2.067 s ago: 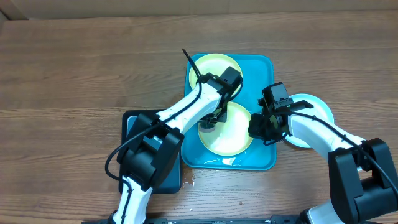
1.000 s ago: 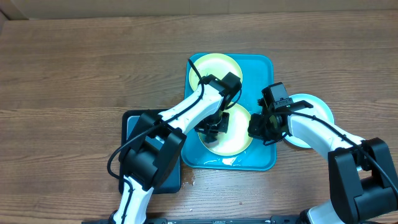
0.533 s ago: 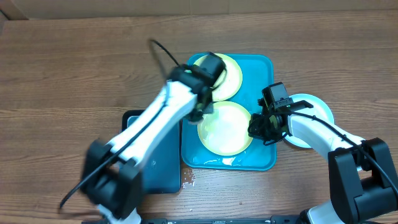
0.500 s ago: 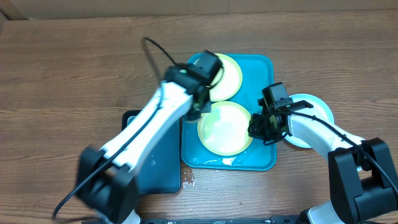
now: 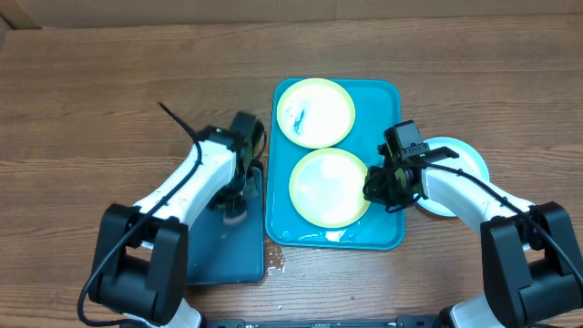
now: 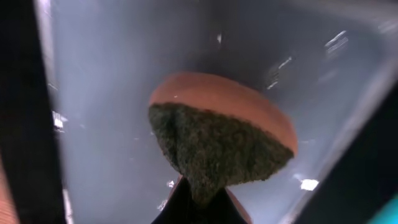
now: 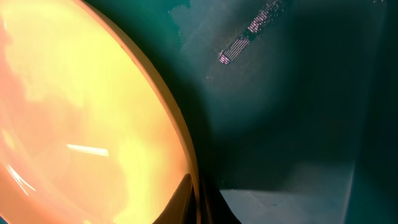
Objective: Clean dirty plates on tray and stack at the side
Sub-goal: 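Return the sponge to the black tray with the left gripper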
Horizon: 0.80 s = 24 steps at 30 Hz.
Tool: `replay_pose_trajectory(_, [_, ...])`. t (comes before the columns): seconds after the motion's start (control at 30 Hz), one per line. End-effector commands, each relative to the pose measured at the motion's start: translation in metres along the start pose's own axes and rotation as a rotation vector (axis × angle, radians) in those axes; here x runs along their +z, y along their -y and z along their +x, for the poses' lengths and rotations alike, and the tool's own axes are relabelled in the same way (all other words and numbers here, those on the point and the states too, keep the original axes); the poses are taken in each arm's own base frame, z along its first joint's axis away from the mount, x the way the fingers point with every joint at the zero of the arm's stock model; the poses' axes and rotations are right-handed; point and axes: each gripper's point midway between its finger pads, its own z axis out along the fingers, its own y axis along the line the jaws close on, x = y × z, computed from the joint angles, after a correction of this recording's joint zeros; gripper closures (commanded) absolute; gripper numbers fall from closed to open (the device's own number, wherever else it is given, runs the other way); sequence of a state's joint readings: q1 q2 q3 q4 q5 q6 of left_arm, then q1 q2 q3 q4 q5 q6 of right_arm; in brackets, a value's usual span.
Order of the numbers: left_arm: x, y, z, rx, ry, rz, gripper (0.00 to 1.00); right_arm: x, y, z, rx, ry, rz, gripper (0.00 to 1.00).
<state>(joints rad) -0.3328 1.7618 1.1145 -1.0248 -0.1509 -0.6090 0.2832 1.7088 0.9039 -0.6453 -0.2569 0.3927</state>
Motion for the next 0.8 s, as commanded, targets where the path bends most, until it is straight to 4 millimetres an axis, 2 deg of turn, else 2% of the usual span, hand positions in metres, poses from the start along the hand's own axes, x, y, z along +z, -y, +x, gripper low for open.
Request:
replay_pose_trajectory(0.0, [-0.003, 0.004, -0.004, 0.000, 0.012, 0.032, 0.72, 0.006, 0.016, 0.000, 0.014, -0.002, 0.071, 0.96])
replay_pose_trajectory(0.03, [-0.007, 0.005, -0.006, 0.000, 0.016, 0.037, 0.51, 0.004, 0.018, -0.002, 0.019, -0.002, 0.072, 0.96])
replay_pose_trajectory(0.07, [-0.013, 0.005, -0.008, -0.001, 0.021, 0.040, 0.41, 0.001, 0.019, -0.003, 0.029, -0.002, 0.074, 0.96])
replay_pose_trajectory(0.13, [-0.026, 0.005, -0.012, -0.002, 0.035, 0.048, 0.31, -0.009, 0.022, -0.010, 0.056, 0.002, 0.076, 0.96])
replay_pose_trajectory(0.2, [-0.044, 0.006, -0.017, 0.003, 0.061, 0.068, 0.27, -0.025, 0.021, -0.018, 0.071, 0.021, 0.072, 0.96])
replay_pose_trajectory(0.33, [-0.086, 0.004, -0.025, -0.007, 0.148, 0.126, 0.13, -0.060, 0.009, -0.034, 0.050, 0.107, 0.067, 0.96])
replay_pose_trajectory(0.4, [-0.111, 0.001, -0.028, -0.016, 0.204, 0.163, 0.02, -0.075, -0.002, -0.038, 0.021, 0.144, 0.053, 0.96])
replay_pose_trajectory(0.47, [-0.137, -0.004, -0.030, -0.030, 0.267, 0.203, 0.00, -0.086, -0.017, -0.039, -0.019, 0.177, 0.039, 0.96])
replay_pose_trajectory(0.57, [-0.178, -0.021, -0.037, -0.077, 0.388, 0.246, 0.00, -0.096, -0.035, -0.039, -0.089, 0.227, 0.069, 0.96])
replay_pose_trajectory(0.7, [-0.226, -0.059, -0.050, -0.191, 0.553, 0.275, 0.00, -0.098, -0.067, -0.031, -0.215, 0.278, 0.119, 0.96])
replay_pose_trajectory(0.77, [-0.240, -0.077, -0.053, -0.241, 0.600, 0.273, 0.00, -0.096, -0.086, -0.022, -0.282, 0.301, 0.130, 0.96])
